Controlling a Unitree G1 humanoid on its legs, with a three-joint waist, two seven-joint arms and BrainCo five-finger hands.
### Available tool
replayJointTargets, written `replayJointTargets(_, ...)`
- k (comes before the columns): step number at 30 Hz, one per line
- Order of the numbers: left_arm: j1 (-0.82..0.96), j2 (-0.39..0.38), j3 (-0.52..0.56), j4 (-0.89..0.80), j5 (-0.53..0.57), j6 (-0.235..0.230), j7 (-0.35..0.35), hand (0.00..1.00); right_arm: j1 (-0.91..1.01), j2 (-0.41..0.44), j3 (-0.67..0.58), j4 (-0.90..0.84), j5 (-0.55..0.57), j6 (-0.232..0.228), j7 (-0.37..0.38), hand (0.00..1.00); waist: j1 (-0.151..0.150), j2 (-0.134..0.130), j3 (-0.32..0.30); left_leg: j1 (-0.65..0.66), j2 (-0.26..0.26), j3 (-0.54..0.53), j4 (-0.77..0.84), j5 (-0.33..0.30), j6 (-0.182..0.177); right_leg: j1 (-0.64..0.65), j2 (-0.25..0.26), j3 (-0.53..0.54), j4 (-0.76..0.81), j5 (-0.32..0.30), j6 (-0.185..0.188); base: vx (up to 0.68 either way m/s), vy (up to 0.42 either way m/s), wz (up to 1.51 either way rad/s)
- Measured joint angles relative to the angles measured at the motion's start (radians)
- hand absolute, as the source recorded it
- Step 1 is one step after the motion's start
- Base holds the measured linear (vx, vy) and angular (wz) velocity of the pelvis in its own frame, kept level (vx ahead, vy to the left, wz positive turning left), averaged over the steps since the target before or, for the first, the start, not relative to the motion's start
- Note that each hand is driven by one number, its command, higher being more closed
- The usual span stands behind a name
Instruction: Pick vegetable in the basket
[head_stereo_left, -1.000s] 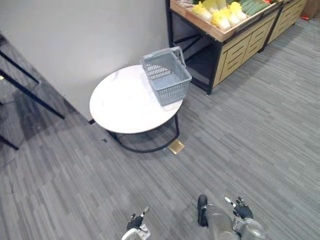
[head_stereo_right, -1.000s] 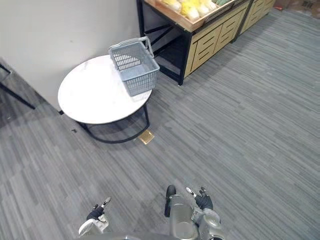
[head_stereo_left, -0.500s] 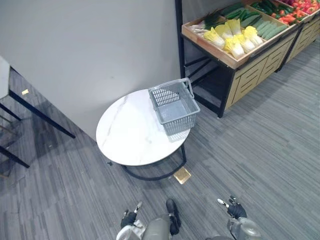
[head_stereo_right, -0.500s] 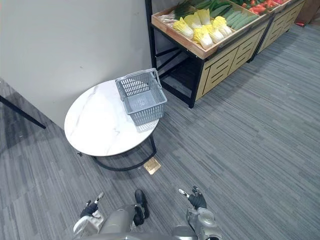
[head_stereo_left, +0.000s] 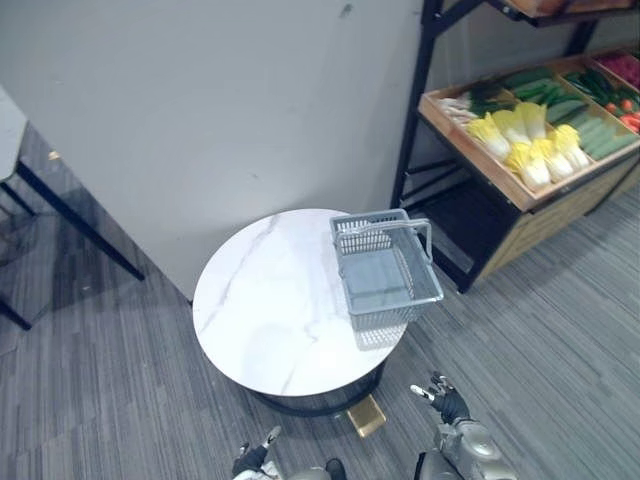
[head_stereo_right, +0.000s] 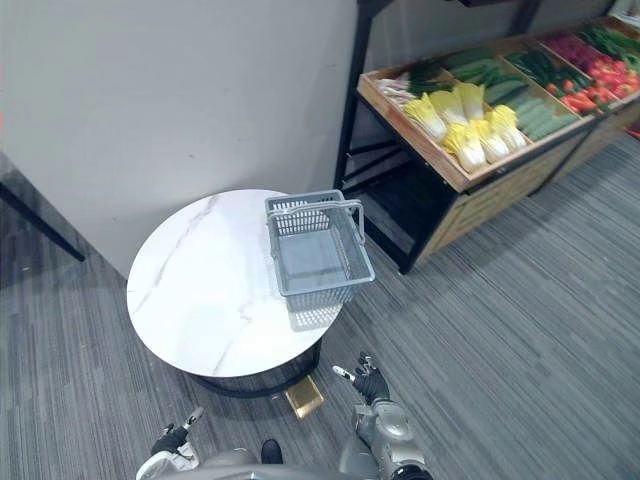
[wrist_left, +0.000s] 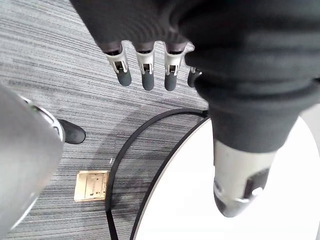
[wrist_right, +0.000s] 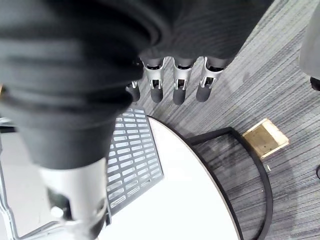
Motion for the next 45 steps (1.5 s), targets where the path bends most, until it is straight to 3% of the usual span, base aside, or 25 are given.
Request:
replayJointTargets(3,-0.001,0.002,0.0,0.002,-0.003,-0.005,-0.005,0.0,0.01,0.001,-0.001,0.0,0.017,-0.002,0.015,0.0,0.004,-0.003,0.0,-0.009,0.033,-0.049,0.032,-0.042,-0.059,0.0,-0.001,0.111,-0.213,0.068,0.006,0.14,-0.373,0.34)
replayJointTargets(4,0.005,0.008,0.0,0.003,-0.005,-0.008,-0.005,0.0,0.016,0.002,0.001,0.0,0.03,-0.002,0.022,0.0,0.003,-0.012,-0.005,-0.022,0.044,-0.064,0.051,-0.069,-0.085,0.003,0.0,0.155,-0.238,0.08,0.018,0.1,-0.461,0.36)
replayJointTargets(5,0.01,0.02,0.0,0.004,-0.005,-0.01,-0.006,0.0,0.021,0.003,0.003,0.0,0.031,-0.002,0.023,0.0,0.004,-0.037,-0.017,-0.024,0.042,-0.082,0.051,-0.071,-0.106,0.01,-0.008,0.163,-0.255,0.077,0.022,0.12,-0.531,0.59)
replayJointTargets(6,0.009,0.023,-0.001,0.017,-0.006,-0.008,-0.005,0.0,0.022,0.0,0.009,0.0,0.031,-0.002,0.023,0.0,0.003,-0.047,-0.017,-0.022,0.056,-0.098,0.044,-0.066,-0.139,0.021,-0.006,0.125,-0.265,0.15,0.074,0.13,-0.523,0.56)
replayJointTargets(7,0.009,0.016,-0.001,0.021,-0.008,-0.008,-0.004,0.0,0.024,-0.016,0.008,0.0,0.031,-0.003,0.021,0.0,0.002,-0.024,-0.022,-0.024,0.085,-0.11,0.032,-0.058,-0.151,0.024,0.017,0.102,-0.267,0.159,0.066,0.17,-0.476,0.53)
replayJointTargets(8,0.012,-0.018,-0.001,0.02,-0.009,-0.012,-0.004,0.0,0.021,-0.051,0.011,0.0,0.028,-0.008,0.019,0.0,0.004,0.027,-0.042,-0.038,0.148,-0.11,0.013,-0.037,-0.172,0.024,0.068,0.068,-0.289,0.166,0.044,0.18,-0.407,0.37)
replayJointTargets(9,0.02,-0.035,0.0,0.026,-0.015,-0.02,-0.003,0.0,0.008,-0.073,0.025,0.0,0.027,-0.017,0.014,0.0,0.004,0.058,-0.045,-0.043,0.188,-0.108,-0.004,0.001,-0.19,0.027,0.108,0.035,-0.302,0.167,0.018,0.25,-0.453,0.4)
replayJointTargets(12,0.019,-0.037,0.0,0.032,-0.016,-0.025,-0.005,0.0,0.0,-0.081,0.038,-0.01,0.015,-0.039,0.008,0.0,-0.001,0.071,-0.045,-0.053,0.246,-0.108,-0.047,0.084,-0.223,0.05,0.158,-0.051,-0.306,0.162,-0.033,0.18,-0.307,0.67)
replayJointTargets(14,0.014,-0.035,0.0,0.029,-0.015,-0.029,-0.005,0.0,0.0,-0.087,0.022,-0.034,-0.001,-0.052,-0.01,0.0,-0.006,0.067,-0.043,-0.078,0.246,-0.101,-0.056,0.142,-0.213,0.072,0.152,-0.116,-0.311,0.155,-0.044,0.12,-0.203,0.84)
replayJointTargets(16,0.009,-0.028,-0.01,0.027,-0.014,-0.029,-0.003,0.0,-0.004,-0.109,-0.062,-0.109,-0.035,-0.057,-0.064,0.0,-0.003,0.064,-0.042,-0.111,0.22,-0.012,-0.082,0.219,-0.185,0.081,0.129,-0.173,-0.324,0.153,-0.048,0.06,-0.094,0.8)
replayJointTargets(18,0.012,-0.027,-0.017,0.027,-0.012,-0.028,-0.002,0.0,-0.007,-0.119,-0.107,-0.168,-0.076,-0.063,-0.109,0.0,-0.006,0.062,-0.041,-0.11,0.21,0.027,-0.1,0.237,-0.177,0.091,0.128,-0.19,-0.332,0.153,-0.048,0.01,-0.03,0.41)
replayJointTargets(23,0.014,-0.009,-0.059,0.022,0.011,-0.027,-0.03,0.0,-0.016,-0.178,-0.213,-0.464,-0.271,-0.079,-0.242,0.0,-0.006,0.065,-0.046,-0.13,0.202,0.06,-0.118,0.216,-0.166,0.085,0.127,-0.197,-0.379,0.17,-0.029,-0.06,0.042,0.09)
replayJointTargets(25,0.013,-0.004,-0.063,0.019,0.035,-0.027,-0.041,0.0,-0.036,-0.224,-0.218,-0.535,-0.334,-0.081,-0.267,0.0,-0.007,0.067,-0.048,-0.144,0.203,0.068,-0.119,0.184,-0.164,0.077,0.128,-0.199,-0.392,0.184,-0.019,-0.07,0.106,0.02)
replayJointTargets(29,0.007,0.027,-0.089,0.012,0.08,-0.02,-0.072,0.0,-0.165,-0.305,-0.189,-0.62,-0.468,-0.086,-0.27,0.0,-0.004,0.044,-0.047,-0.187,0.17,0.078,-0.123,0.184,-0.153,0.051,0.111,-0.188,-0.44,0.241,-0.006,-0.05,0.085,-0.02)
replayJointTargets(33,0.003,0.027,-0.097,0.007,0.083,-0.018,-0.086,0.0,-0.328,-0.352,-0.126,-0.62,-0.544,-0.068,-0.265,0.0,0.007,0.049,-0.046,-0.225,0.144,0.06,-0.124,0.193,-0.138,0.034,0.092,-0.194,-0.467,0.275,-0.004,-0.02,0.069,0.11)
replayJointTargets(37,-0.008,0.027,-0.096,0.005,0.083,-0.014,-0.091,0.0,-0.445,-0.368,-0.049,-0.581,-0.554,-0.03,-0.225,0.0,0.042,0.052,-0.04,-0.248,0.139,0.045,-0.123,0.2,-0.129,0.023,0.089,-0.206,-0.472,0.285,-0.009,0.02,0.012,0.12)
replayJointTargets(40,-0.013,0.026,-0.098,-0.009,0.081,-0.004,-0.092,0.0,-0.567,-0.382,0.013,-0.436,-0.564,-0.016,-0.214,0.0,0.052,0.058,-0.01,-0.25,0.134,0.031,-0.124,0.203,-0.125,0.029,0.086,-0.217,-0.474,0.286,-0.009,0.01,0.004,0.13)
replayJointTargets(45,-0.044,0.025,-0.106,-0.029,0.06,-0.006,-0.093,0.0,-0.794,-0.501,0.082,-0.193,-0.573,0.006,-0.196,0.0,0.065,0.072,0.059,-0.306,0.13,-0.004,-0.121,0.226,-0.116,-0.001,0.087,-0.245,-0.482,0.302,-0.016,-0.01,0.008,0.17)
